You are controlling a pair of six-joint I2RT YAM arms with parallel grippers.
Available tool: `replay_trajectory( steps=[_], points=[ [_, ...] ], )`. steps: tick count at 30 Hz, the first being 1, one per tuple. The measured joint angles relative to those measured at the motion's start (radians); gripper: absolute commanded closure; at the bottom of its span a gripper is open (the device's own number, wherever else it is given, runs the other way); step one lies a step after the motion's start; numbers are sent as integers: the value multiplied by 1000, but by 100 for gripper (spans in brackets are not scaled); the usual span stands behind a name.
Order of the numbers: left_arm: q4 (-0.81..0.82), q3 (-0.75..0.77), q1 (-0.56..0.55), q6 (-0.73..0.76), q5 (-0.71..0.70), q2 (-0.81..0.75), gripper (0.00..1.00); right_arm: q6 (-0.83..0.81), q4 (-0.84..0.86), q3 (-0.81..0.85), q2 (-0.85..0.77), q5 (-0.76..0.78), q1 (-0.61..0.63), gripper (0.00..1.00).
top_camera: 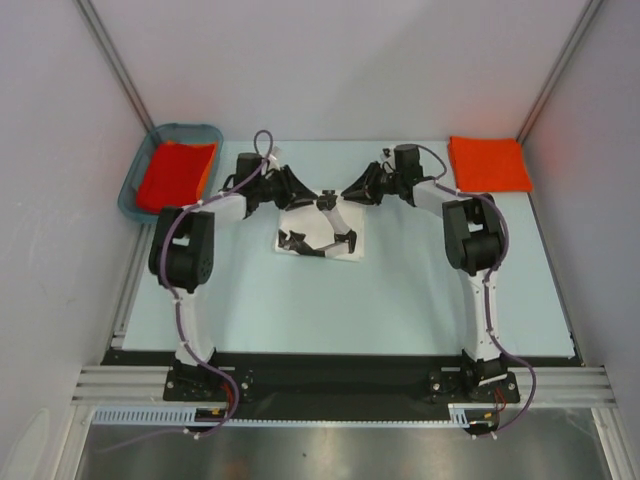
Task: Fold and stack the t-shirts
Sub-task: Fold the tshirt
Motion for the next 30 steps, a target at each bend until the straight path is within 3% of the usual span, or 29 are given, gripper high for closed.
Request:
replay_trajectory(
  steps=[4, 7, 9, 14, 18, 22, 25, 30],
  points=[
    [68, 42, -7, -16, 26, 168, 64, 114, 195, 7, 124, -35, 32, 78],
    [35, 150, 24, -2, 29, 307, 64, 161, 238, 23, 204, -48, 8, 78],
    [-34, 252, 45, 14, 92, 364, 63, 171, 234, 74, 244, -80, -21, 77],
    [-174, 341, 77, 139, 37, 320, 55, 53, 40, 209, 253, -61, -92, 72],
    [-247, 216, 99, 189, 13, 127, 53, -79, -167, 255, 200, -22, -124, 68],
    [-152, -15, 95, 151, 50, -117, 57, -124, -246, 200, 73, -14, -80, 66],
    [-5, -162, 67, 94, 86, -175, 58, -71, -140, 55, -46, -32, 21, 67],
    [70, -264, 40, 73, 101, -30, 64, 63, 145, -160, -65, -102, 185, 69]
  ],
)
